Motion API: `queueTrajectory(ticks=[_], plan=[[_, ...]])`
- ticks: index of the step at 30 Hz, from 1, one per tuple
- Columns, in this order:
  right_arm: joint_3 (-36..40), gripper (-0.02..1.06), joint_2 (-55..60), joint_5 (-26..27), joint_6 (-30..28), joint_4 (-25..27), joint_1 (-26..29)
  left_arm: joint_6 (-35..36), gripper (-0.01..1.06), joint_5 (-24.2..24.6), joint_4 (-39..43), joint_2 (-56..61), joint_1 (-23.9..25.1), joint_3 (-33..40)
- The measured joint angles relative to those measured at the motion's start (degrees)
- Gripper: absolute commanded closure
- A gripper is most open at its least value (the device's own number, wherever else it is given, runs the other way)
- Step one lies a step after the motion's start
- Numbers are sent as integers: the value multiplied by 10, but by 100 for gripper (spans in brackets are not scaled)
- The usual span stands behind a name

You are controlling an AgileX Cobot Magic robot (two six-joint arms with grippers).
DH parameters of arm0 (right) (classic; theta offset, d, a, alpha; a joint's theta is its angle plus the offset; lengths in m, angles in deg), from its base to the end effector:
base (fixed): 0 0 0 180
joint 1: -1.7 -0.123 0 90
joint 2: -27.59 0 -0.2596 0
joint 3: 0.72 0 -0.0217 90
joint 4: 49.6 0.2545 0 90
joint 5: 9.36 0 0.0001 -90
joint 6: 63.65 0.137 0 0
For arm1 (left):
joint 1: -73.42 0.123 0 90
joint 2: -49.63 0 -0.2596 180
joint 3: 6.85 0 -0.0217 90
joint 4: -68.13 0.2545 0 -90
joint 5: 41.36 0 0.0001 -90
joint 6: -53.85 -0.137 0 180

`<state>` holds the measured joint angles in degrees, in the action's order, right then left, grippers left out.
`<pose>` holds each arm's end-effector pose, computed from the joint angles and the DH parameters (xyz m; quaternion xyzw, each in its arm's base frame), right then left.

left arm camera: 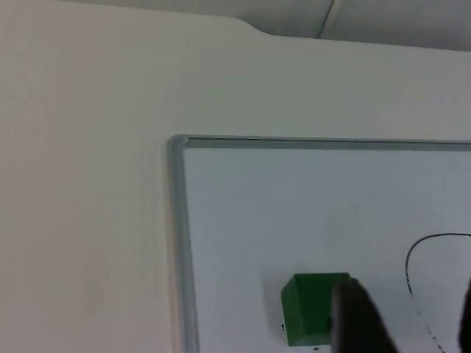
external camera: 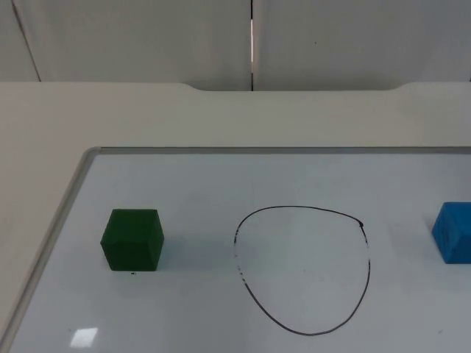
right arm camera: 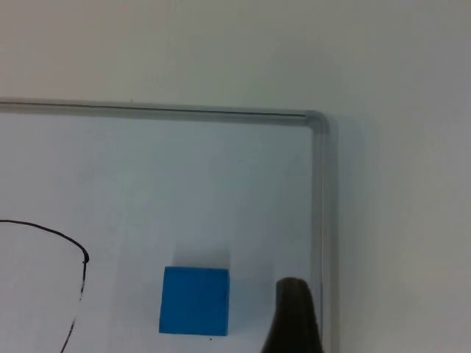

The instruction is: Push the two cubes into the marked area.

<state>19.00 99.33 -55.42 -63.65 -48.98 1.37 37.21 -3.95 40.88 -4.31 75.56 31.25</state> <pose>0.2661 0.0026 0.2836 -0.0006 0.9321 0.0060 0.3623 0.2096 -0.0303 0.2676 0.0037 0.8854 -0.1388 0.4435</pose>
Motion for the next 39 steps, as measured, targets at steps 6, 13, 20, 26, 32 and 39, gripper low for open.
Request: queueTrajectory(ticks=[6,13,20,26,32,39], plan=[[0,48,0,5,0,0,0,-18,105,-44,-3,-50,1,0],[0,48,0,10,0,0,0,-32,105,-68,-2,-126,1,0],[0,48,0,13,0,0,0,-35,105,-111,1,-219,1,0],[0,48,0,15,0,0,0,-46,105,-173,2,-325,1,0],[0,48,0,16,0,0,0,-67,105,-213,4,-393,1,0],[0,48,0,16,0,0,0,-100,105,-248,5,-481,1,-4]])
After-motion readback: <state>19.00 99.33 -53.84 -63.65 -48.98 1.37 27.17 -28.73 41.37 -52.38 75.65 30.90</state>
